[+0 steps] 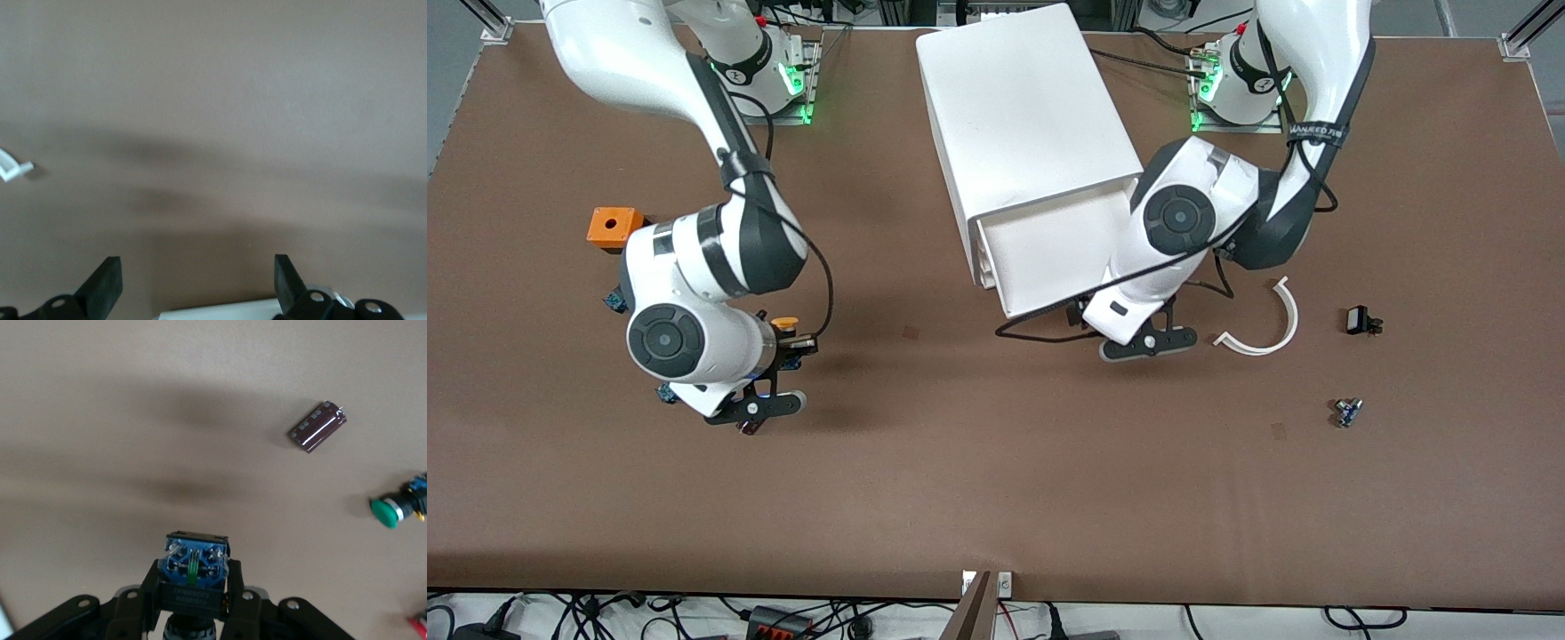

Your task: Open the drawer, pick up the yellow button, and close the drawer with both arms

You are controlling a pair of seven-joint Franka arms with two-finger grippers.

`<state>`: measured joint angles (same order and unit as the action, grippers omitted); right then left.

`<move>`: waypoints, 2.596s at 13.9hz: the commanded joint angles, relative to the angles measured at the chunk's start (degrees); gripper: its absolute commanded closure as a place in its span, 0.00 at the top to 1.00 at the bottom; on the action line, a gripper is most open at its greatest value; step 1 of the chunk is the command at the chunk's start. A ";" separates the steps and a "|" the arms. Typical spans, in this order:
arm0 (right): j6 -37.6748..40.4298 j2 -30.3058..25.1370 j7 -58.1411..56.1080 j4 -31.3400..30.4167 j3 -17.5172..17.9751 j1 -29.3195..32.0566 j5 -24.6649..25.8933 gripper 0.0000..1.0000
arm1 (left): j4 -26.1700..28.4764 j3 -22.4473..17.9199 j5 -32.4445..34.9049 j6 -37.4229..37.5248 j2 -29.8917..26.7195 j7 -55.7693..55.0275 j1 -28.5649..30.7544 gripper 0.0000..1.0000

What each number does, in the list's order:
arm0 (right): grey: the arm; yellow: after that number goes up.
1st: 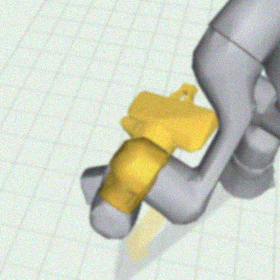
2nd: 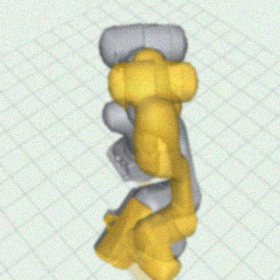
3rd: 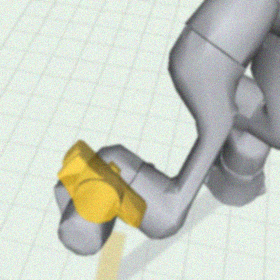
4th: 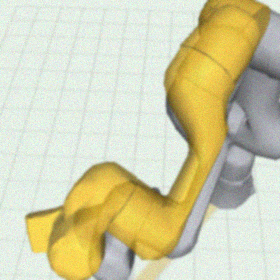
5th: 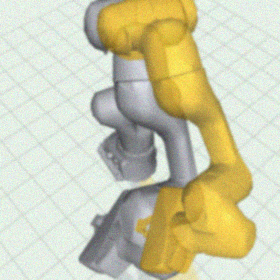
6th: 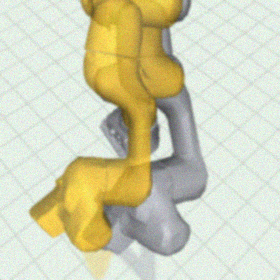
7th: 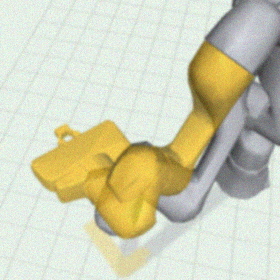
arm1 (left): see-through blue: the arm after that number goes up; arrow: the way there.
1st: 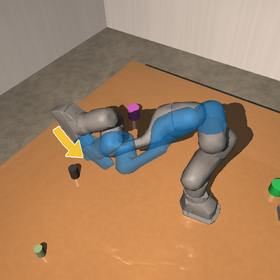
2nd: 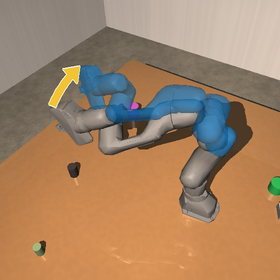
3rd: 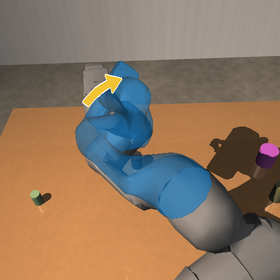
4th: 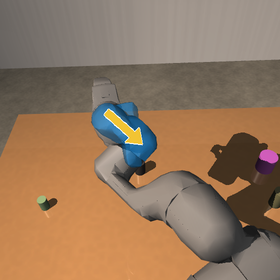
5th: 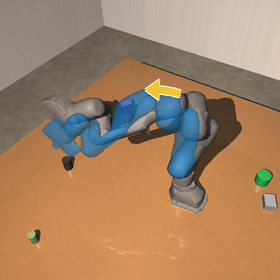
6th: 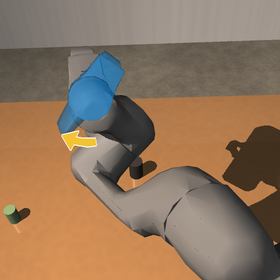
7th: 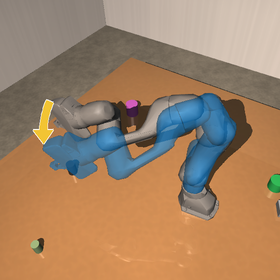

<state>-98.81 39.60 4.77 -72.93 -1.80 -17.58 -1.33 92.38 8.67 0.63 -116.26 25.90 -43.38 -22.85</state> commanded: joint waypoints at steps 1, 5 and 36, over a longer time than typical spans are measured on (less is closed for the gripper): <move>-4.53 -1.80 -4.24 -6.86 1.01 1.32 -0.87 0.00 | 5.87 2.83 1.04 -1.43 -3.75 -5.12 0.26 1.00; -13.40 -1.36 -6.18 -13.97 1.10 1.32 -0.78 0.00 | 11.23 6.44 1.04 -1.43 -7.26 -8.65 0.52 1.00; -0.15 -20.52 -4.42 -7.31 -9.89 3.86 -1.22 1.00 | 0.28 11.80 7.08 12.52 -10.08 -3.23 6.93 1.00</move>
<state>-99.70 20.13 0.39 -80.04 -10.86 -14.20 -1.60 97.70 20.17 3.65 -109.09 15.76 -51.08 -17.93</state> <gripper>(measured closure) 0.000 0.000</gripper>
